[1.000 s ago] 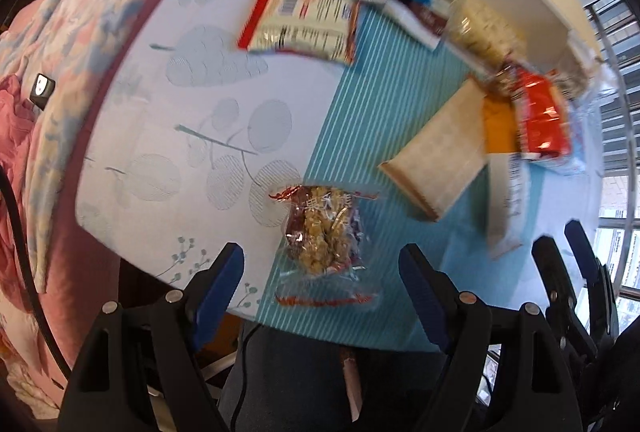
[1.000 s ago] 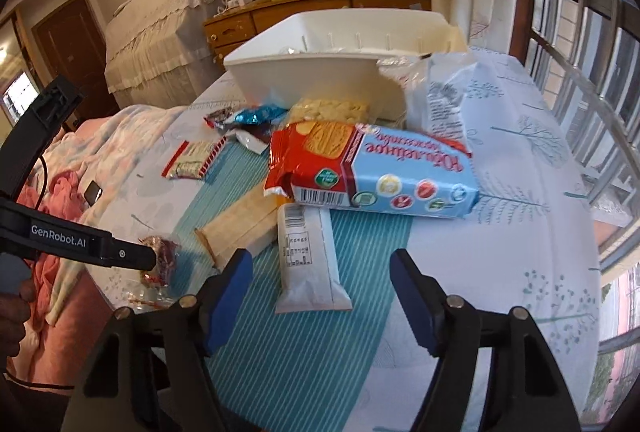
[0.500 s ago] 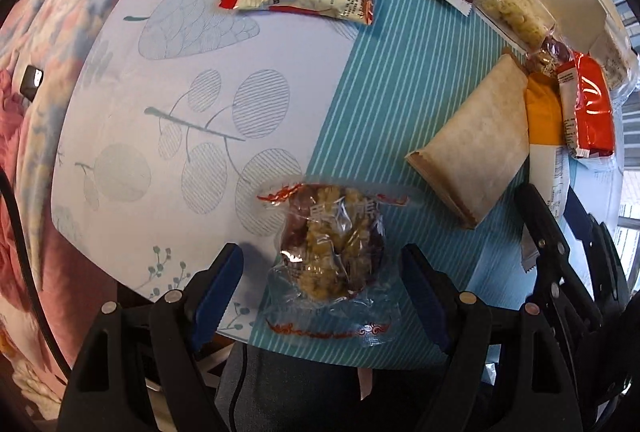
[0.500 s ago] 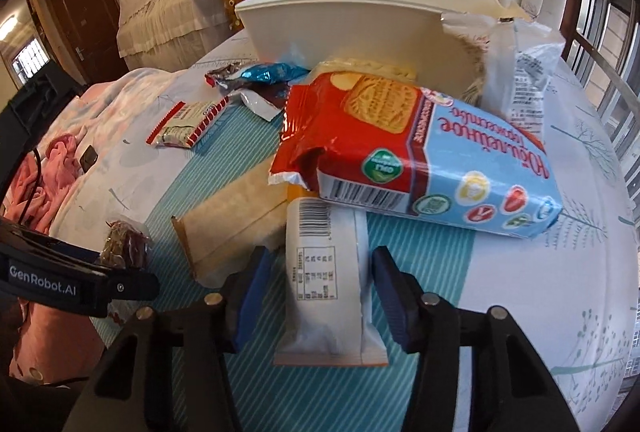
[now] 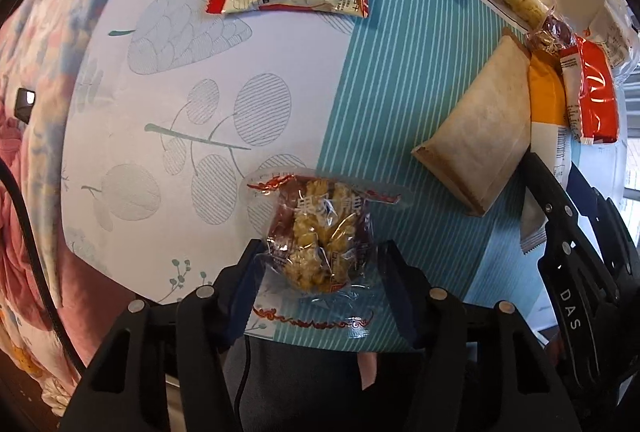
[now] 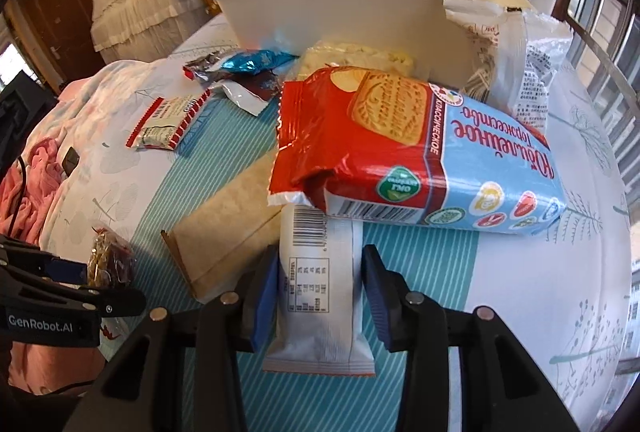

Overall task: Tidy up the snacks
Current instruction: 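Carry the nut packet toward the basket with left tool while right tool carries white bar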

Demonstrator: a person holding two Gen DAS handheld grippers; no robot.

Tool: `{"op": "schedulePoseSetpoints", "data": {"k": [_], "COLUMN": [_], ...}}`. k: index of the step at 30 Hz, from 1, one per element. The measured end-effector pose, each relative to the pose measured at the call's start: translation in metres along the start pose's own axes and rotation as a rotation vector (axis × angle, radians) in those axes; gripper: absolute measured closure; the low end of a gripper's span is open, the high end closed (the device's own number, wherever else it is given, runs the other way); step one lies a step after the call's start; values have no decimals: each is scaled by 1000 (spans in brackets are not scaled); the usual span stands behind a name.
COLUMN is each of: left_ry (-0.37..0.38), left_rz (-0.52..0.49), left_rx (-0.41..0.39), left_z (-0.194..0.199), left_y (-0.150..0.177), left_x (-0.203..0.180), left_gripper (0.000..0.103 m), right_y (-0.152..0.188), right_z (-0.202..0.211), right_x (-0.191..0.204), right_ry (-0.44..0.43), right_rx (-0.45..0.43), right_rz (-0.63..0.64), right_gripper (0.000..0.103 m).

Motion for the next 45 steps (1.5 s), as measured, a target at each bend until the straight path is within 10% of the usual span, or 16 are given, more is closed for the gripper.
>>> {"op": "schedulePoseSetpoints", "data": {"k": [21, 45], "left_ry": [143, 225], "left_rz": [-217, -356], "left_rx": [127, -128], "left_z": [80, 226], "left_y": [-78, -137], "left_x": [44, 48], "left_gripper": [49, 49], "right_y": [-10, -114], "right_z": [52, 119], "right_x": [45, 110], "right_ry": [17, -11], "right_rx": [263, 161], "right_rz": [-282, -153], "right_gripper": [64, 64]}}
Point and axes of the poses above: each gripper's, at about its wrist camera, not at the fingertips, and z roughly against the way its jaws point, x to its left, y to its underside, the point moved 10 cm from there along -z, roughly the way its jaws point, and after that the axes turned 2 degrees about -z, right-handed, at the moved point
